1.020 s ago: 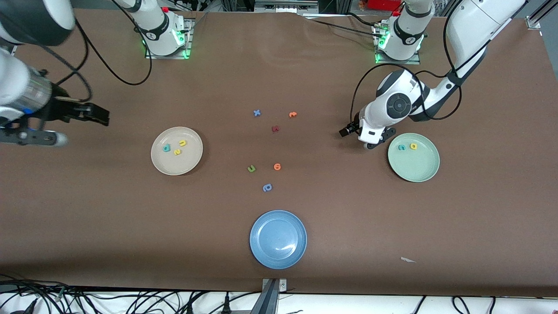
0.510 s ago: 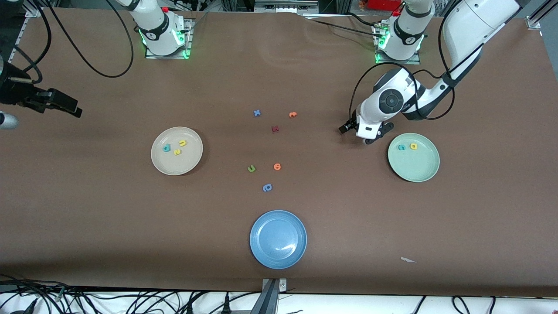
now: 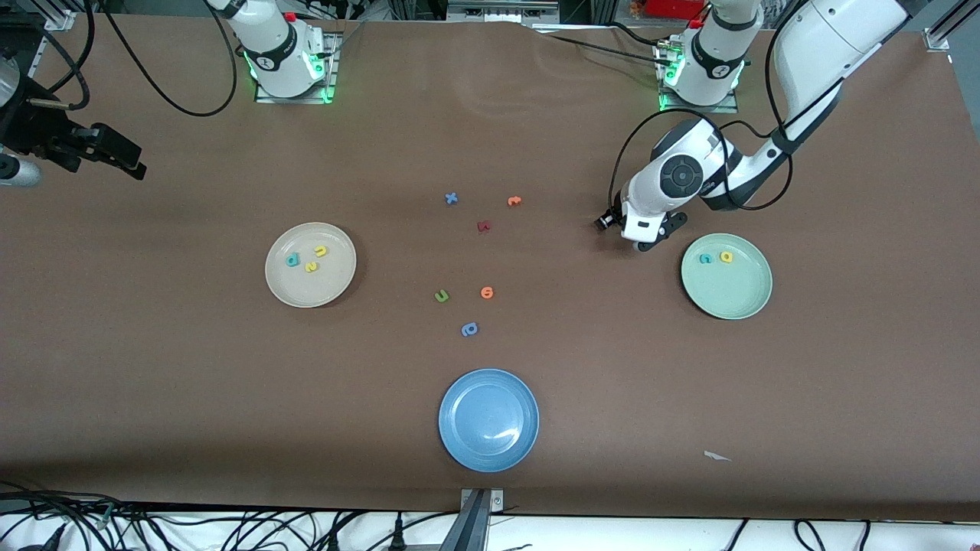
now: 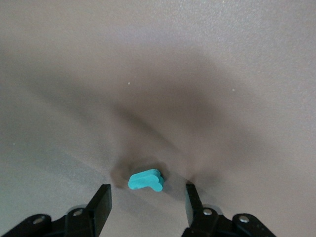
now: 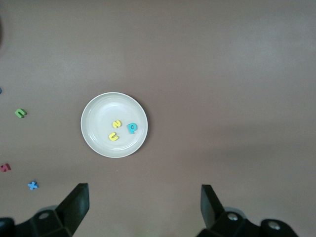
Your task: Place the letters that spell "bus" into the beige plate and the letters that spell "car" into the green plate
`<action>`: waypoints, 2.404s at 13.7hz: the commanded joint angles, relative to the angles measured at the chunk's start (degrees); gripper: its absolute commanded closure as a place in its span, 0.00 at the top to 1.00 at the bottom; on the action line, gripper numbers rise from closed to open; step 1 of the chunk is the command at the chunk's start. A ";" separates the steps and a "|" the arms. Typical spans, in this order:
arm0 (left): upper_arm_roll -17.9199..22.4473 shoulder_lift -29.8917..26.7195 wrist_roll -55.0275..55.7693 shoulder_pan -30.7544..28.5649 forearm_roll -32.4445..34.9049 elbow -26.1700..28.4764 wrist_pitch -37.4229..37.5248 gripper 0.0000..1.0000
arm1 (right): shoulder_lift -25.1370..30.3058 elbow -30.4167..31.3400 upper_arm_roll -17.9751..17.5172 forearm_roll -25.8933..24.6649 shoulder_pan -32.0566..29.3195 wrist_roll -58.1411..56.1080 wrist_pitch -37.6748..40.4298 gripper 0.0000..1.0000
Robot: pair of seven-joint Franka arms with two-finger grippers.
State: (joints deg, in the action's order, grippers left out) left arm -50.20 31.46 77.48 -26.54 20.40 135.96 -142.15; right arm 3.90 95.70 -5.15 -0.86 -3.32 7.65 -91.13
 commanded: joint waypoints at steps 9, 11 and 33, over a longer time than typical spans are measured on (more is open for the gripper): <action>1.42 1.68 1.97 0.17 4.73 0.01 -1.11 0.56 | -0.82 -0.69 5.32 0.06 2.36 -0.79 -1.24 1.00; 2.21 2.29 1.97 -0.26 6.57 0.01 -1.11 0.56 | -3.09 -2.08 5.50 -0.11 3.23 -0.96 -1.33 1.00; 0.46 0.19 1.88 -0.53 6.50 -2.63 -0.23 0.31 | -1.61 -0.78 6.73 0.15 4.99 0.44 -0.71 1.00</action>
State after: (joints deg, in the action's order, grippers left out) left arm -49.06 32.62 78.24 -26.93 24.74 134.24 -143.09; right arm 1.61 94.43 1.01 -0.98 0.98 7.49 -92.22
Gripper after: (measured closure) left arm 0.626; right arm 0.000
